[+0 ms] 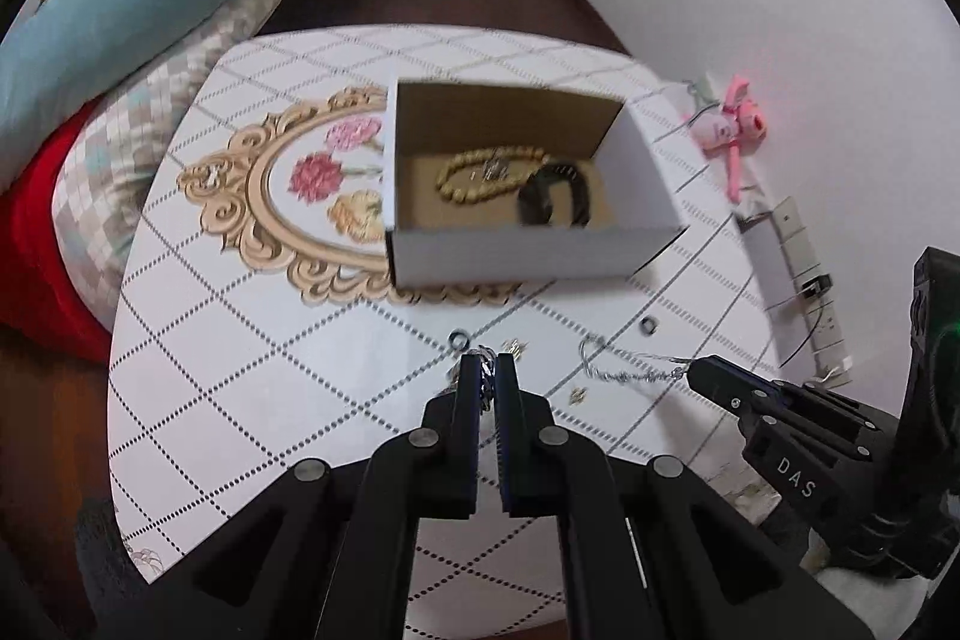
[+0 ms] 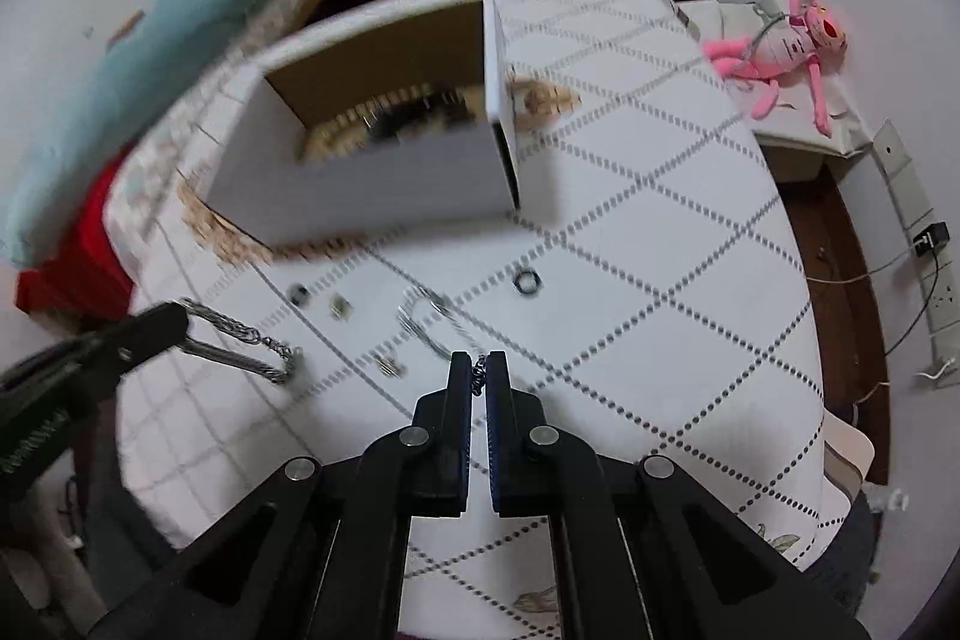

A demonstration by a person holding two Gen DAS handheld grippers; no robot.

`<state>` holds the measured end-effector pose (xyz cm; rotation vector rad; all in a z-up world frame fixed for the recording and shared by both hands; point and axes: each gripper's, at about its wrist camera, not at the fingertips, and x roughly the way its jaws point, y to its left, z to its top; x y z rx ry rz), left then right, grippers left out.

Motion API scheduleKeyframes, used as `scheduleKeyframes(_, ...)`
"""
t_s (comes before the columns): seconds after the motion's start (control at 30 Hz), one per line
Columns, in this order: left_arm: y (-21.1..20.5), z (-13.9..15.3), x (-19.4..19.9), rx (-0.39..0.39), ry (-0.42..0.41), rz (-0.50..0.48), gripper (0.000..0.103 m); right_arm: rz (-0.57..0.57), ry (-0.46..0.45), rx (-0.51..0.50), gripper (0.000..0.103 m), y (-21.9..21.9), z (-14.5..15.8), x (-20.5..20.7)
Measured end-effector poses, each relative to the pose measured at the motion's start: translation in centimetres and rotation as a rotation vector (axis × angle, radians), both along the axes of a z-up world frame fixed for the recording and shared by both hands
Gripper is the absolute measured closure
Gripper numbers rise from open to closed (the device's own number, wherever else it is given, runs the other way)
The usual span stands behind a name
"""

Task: Organize jewelry
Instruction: 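Lower both silver chains into the white box while both grippers open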

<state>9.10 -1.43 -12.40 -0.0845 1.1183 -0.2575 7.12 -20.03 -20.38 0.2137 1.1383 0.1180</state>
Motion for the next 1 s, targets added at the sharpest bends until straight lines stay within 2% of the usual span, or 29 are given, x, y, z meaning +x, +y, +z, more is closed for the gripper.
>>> scheduleKeyframes(0.3, 0.2, 5.9, 2.0, -0.107, -0.075, -0.012, 0.101, 0.033, -0.114, 0.098, 0.099, -0.4, 7.3, 1.5)
scheduleKeyframes(0.43, 0.0, 8.2, 4.0, -0.119, -0.12, -0.026, 0.101, 0.054, -0.174, 0.128, 0.099, -0.7, 11.1, 3.0)
scheduleKeyframes(0.57, -0.4, 8.9, 6.6, -0.091, -0.144, -0.043, 0.101, 0.095, -0.214, 0.107, 0.099, 0.0, 13.9, 5.6)
scheduleKeyframes(0.73, -0.7, 6.7, 10.6, -0.044, -0.105, -0.05, 0.101, 0.115, -0.182, 0.052, 0.099, 0.8, 12.9, 9.8)
scheduleKeyframes(1.0, -0.7, 2.2, 15.3, 0.01, 0.009, -0.04, 0.099, 0.114, -0.054, -0.035, 0.099, 1.3, 7.7, 15.9)
